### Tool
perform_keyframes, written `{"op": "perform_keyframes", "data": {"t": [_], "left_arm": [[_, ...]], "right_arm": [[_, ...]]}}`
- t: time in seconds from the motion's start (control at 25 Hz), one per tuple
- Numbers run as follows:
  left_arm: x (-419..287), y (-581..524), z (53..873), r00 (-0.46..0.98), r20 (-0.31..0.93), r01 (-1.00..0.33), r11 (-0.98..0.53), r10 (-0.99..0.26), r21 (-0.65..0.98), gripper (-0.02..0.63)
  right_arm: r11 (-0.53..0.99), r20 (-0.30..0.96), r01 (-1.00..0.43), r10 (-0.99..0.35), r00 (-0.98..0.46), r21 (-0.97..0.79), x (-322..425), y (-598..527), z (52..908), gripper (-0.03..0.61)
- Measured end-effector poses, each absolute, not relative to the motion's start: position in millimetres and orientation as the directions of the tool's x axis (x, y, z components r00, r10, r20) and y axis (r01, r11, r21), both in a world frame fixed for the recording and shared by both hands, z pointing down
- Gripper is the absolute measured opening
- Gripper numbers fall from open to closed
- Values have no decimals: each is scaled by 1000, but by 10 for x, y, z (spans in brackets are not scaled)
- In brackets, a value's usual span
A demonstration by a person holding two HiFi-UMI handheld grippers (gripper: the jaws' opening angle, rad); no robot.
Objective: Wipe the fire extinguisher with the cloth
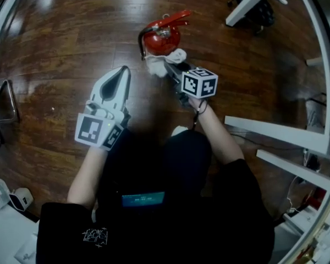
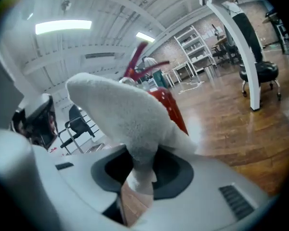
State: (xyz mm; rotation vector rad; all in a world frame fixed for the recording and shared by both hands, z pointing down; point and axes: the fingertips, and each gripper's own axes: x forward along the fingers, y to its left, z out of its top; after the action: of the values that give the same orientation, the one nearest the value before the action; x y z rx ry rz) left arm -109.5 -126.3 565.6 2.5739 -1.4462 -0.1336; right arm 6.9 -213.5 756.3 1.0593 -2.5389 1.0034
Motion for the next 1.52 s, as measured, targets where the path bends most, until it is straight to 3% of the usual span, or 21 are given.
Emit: {"op": "perform_keyframes", "data": {"t": [0.24,0.6,0.84,1.16,1.32,1.52], "left_arm": [[-960,-1248,5662,537,1,-824,-524,-844,216,3],[-1066,-1212,5654,515,9,-840,-502,-857,206,3],[-1039,-1233,5664,514,12,-842,-501,-858,201,3],[-1106,-1188,5654,495,11,-853,-483,-869,198,3],[-1194,-1176,5692,481,22,-862,-468,-876,196,3],[-1266,-1175,5713,474,27,-866,-461,-880,195,3]], "right_arm": [[580,251,-547,-513,-821,-604,-184,-2080,6589,127],[512,241,-471,-451,-859,-719,-474,-2121,6876,125],[465,295,-467,-396,-870,-752,-535,-2045,7329,126],[464,459,-559,-320,-829,-687,-472,-2010,8510,126],[392,543,-622,-302,-783,-678,-404,-1994,8954,126],[388,594,-660,-290,-750,-643,-258,-1969,9192,126]]}}
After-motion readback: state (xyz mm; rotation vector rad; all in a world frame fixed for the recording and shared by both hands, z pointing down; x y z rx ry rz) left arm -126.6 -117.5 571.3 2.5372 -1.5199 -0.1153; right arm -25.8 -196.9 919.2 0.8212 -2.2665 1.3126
